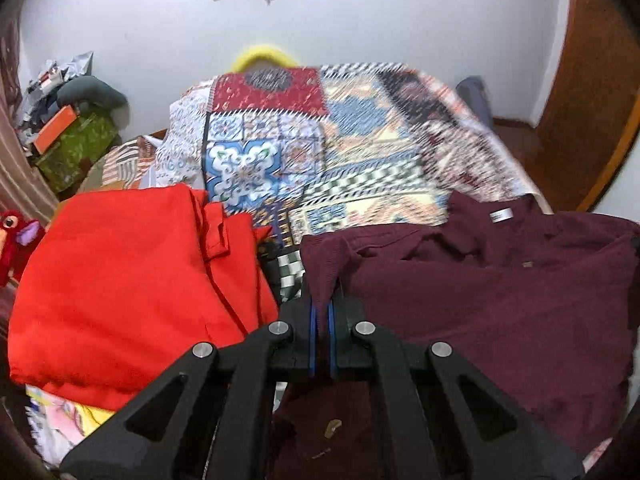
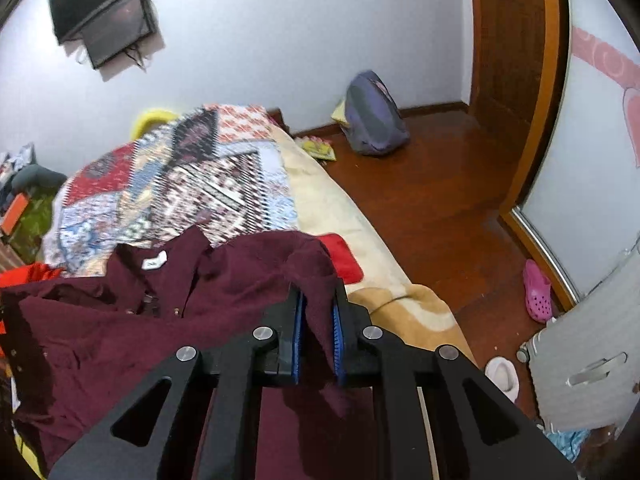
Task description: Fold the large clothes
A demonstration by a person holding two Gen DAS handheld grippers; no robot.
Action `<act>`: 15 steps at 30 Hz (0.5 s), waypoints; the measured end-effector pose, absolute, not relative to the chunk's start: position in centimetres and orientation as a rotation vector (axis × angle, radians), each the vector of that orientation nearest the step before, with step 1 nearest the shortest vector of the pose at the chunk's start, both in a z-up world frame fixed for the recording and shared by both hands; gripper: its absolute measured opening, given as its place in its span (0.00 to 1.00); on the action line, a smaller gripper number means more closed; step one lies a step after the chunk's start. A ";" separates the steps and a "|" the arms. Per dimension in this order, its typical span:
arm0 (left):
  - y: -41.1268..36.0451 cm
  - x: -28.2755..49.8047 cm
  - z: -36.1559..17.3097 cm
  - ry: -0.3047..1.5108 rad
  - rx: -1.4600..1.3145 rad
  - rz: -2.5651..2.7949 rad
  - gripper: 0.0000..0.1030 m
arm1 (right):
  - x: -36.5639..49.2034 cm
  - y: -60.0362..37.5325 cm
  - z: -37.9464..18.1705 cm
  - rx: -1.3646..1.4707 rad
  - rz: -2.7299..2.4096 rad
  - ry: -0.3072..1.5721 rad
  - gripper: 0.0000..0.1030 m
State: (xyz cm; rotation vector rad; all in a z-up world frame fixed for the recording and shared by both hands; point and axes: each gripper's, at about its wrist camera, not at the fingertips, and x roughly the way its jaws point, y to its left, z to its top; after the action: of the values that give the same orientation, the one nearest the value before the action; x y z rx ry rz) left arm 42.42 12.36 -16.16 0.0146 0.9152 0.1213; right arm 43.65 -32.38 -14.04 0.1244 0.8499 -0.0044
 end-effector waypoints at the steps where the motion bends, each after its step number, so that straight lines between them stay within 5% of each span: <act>1: 12.4 43.1 -16.9 0.928 0.025 0.133 0.05 | 44.3 -32.6 -14.8 0.119 -0.021 0.867 0.10; 9: 14.2 44.4 -22.0 1.042 0.035 0.204 0.12 | 45.5 -34.5 -18.3 0.069 -0.107 0.956 0.19; 15: 13.2 41.6 -21.1 1.040 0.076 0.166 0.25 | 43.8 -33.1 -17.7 -0.065 -0.100 0.988 0.45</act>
State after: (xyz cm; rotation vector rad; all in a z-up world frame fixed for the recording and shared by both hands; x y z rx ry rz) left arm 41.63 13.19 -21.10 0.0763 1.0399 0.1664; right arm 43.85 -33.08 -17.74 -0.0647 0.9876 -0.1004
